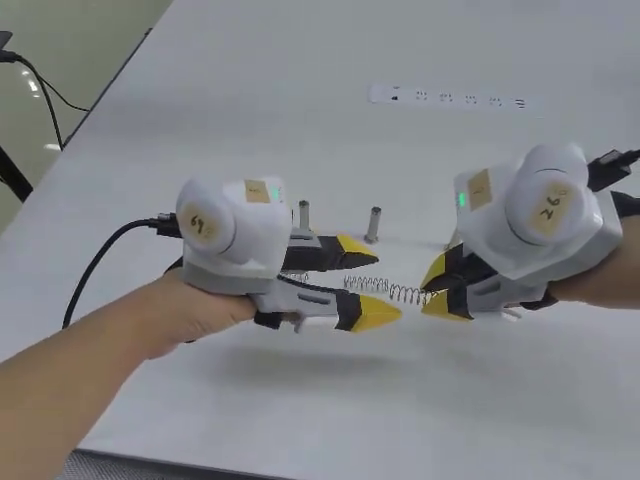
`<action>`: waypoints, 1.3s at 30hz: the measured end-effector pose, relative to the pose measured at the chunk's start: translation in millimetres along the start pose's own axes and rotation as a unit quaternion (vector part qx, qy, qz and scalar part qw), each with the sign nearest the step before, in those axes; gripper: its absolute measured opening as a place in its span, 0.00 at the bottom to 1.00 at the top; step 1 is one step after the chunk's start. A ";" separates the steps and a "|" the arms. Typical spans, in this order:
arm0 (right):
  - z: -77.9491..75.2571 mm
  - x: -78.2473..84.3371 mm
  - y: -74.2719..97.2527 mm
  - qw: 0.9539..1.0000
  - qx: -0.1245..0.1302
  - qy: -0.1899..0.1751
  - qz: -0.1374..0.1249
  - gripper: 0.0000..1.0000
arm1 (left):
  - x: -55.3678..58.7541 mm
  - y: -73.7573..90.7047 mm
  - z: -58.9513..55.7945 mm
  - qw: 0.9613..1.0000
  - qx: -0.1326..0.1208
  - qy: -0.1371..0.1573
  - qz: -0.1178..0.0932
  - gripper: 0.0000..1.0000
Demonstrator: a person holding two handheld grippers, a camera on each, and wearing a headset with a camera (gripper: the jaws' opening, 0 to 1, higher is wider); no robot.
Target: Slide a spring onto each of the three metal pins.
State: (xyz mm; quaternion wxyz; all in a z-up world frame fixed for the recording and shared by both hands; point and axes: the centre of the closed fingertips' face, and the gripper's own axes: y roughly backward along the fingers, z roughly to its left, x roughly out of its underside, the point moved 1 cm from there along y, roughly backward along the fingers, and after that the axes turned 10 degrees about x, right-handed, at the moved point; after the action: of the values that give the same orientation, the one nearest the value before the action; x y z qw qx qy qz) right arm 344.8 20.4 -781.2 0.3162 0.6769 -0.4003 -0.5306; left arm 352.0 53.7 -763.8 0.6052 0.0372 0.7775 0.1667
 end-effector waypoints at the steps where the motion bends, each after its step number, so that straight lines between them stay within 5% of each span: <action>1: -0.4 -0.6 0.5 1.000 0.001 0.002 -0.001 0.08 | -0.2 -0.4 -0.6 1.000 0.002 0.001 -0.002 0.30; 39: 0.3 -14.5 5.5 1.000 -0.003 0.023 -0.018 0.08 | -2.6 -9.6 -9.0 1.000 0.025 -0.005 -0.016 0.04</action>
State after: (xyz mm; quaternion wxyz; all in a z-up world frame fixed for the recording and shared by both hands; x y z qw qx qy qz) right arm 341.7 30.4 -769.9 0.3176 0.6954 -0.3788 -0.5215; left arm 345.5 42.1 -762.5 0.6104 0.0410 0.7790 0.1376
